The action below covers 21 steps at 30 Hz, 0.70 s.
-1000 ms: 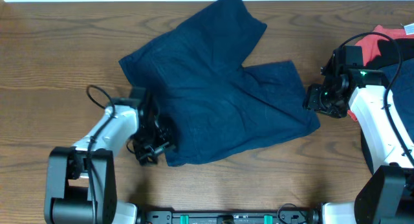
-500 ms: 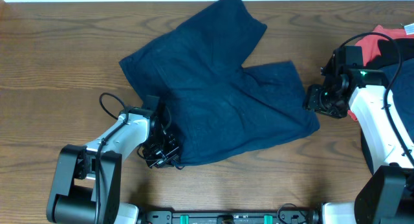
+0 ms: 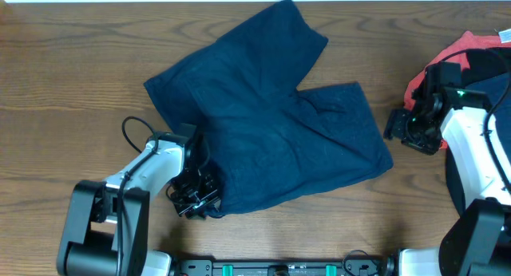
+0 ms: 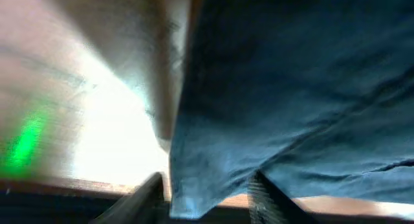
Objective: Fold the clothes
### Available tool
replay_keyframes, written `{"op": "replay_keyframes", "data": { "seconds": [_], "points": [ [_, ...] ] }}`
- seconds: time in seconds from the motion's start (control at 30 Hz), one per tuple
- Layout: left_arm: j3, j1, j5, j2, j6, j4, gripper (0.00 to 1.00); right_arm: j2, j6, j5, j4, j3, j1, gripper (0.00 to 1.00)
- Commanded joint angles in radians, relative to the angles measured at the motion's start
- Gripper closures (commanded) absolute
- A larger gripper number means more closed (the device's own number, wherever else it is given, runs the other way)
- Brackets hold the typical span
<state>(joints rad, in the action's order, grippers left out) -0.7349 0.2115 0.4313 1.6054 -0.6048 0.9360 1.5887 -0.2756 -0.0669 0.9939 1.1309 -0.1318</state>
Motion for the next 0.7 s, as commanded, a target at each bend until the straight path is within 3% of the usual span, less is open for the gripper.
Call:
{"op": "replay_keyframes", "data": {
  "seconds": [0.0, 0.07, 0.13, 0.2, 0.23, 0.3, 0.53, 0.6, 0.63, 0.67],
  "points": [
    [0.008, 0.004, -0.048, -0.084, 0.004, 0.004, 0.39, 0.015, -0.016, 0.006, -0.011, -0.042, -0.006, 0.33],
    [0.008, 0.001, -0.083, -0.135, 0.001, -0.011, 0.33, 0.015, -0.016, 0.002, -0.031, -0.062, -0.006, 0.37],
    [0.008, -0.004, -0.093, -0.172, 0.002, -0.019, 0.32, 0.015, -0.010, -0.044, -0.067, -0.091, -0.005, 0.49],
    [0.008, -0.013, -0.094, -0.200, 0.002, -0.021, 0.34, 0.015, 0.023, -0.117, -0.110, -0.133, -0.005, 0.51],
    [0.008, -0.017, -0.101, -0.210, 0.002, -0.020, 0.34, 0.015, 0.016, -0.138, -0.123, -0.163, -0.005, 0.48],
    [0.008, -0.026, -0.119, -0.223, 0.002, -0.017, 0.34, 0.015, -0.005, -0.146, -0.131, -0.209, -0.005, 0.30],
    [-0.008, -0.064, -0.112, -0.241, 0.027, 0.026, 0.33, 0.015, -0.035, -0.073, -0.151, -0.323, -0.006, 0.22],
    [-0.010, -0.064, -0.098, -0.242, 0.028, 0.032, 0.33, 0.015, -0.028, -0.112, -0.203, -0.343, -0.006, 0.29],
    [-0.010, -0.064, -0.088, -0.242, 0.028, 0.036, 0.33, 0.015, -0.022, -0.137, -0.233, -0.351, -0.006, 0.36],
    [-0.010, -0.064, -0.074, -0.242, 0.029, 0.039, 0.33, 0.015, -0.023, -0.169, -0.269, -0.358, -0.006, 0.51]
  ]
}}
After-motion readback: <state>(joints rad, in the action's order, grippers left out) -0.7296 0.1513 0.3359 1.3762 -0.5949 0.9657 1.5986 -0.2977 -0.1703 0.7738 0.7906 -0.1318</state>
